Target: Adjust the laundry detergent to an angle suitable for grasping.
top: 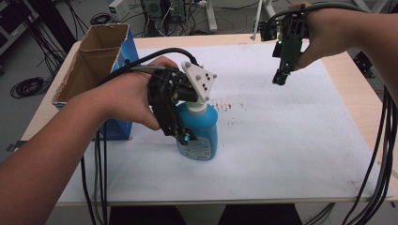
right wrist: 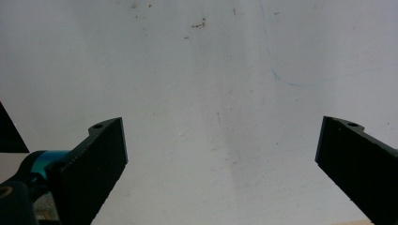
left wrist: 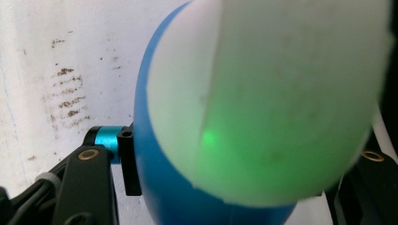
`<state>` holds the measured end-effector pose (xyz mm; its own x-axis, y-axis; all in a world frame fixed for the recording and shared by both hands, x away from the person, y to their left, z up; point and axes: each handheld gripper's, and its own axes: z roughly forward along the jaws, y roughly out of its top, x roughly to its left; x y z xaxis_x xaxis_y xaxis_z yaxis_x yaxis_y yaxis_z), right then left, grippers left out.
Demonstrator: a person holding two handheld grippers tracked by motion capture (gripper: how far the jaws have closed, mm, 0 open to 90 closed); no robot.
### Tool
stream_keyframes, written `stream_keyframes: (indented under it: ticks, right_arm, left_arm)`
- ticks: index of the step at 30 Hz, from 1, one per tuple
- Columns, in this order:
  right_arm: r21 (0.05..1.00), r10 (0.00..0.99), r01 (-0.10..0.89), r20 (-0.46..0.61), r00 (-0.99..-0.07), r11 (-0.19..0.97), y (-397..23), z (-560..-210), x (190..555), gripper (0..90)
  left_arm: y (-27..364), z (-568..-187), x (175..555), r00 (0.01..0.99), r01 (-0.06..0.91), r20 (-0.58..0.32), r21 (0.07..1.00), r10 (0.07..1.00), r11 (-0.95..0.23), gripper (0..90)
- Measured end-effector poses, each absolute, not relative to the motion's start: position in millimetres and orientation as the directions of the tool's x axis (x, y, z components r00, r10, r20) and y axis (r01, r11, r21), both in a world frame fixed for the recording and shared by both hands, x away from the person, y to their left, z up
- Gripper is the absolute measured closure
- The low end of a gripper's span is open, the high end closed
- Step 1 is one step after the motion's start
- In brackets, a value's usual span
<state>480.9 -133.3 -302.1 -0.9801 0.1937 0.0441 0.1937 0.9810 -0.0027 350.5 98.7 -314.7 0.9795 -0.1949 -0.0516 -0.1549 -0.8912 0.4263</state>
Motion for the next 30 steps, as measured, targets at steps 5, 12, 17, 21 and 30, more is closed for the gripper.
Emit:
stream_keyframes:
  ticks: [5, 12, 17, 21, 30]
  right_arm:
    - [-0.006, 0.206, 0.206, 0.046, -0.978, 0.979, -133, -302, 480, 1.5]
    - [-0.003, 0.205, 0.205, 0.050, -0.977, 0.979, -133, -302, 481, 1.5]
    - [-0.006, 0.211, 0.211, 0.050, -0.976, 0.977, -133, -301, 481, 1.4]
    - [-0.002, 0.205, 0.205, 0.054, -0.977, 0.979, -132, -303, 482, 1.4]
    - [0.000, 0.202, 0.203, 0.047, -0.978, 0.979, -133, -301, 482, 1.4]
  left_arm:
    - [102, -312, 350, 0.983, -0.135, -0.053, 0.428, -0.174, -0.894, 32.3]
    - [108, -308, 350, 0.989, -0.110, -0.046, 0.430, -0.143, -0.896, 28.8]
    - [111, -302, 350, 0.991, -0.102, -0.040, 0.421, -0.131, -0.901, 24.9]
    - [117, -296, 350, 0.993, -0.093, -0.025, 0.402, -0.112, -0.911, 22.5]
    - [128, -283, 352, 0.997, -0.067, -0.009, 0.358, -0.075, -0.931, 18.8]
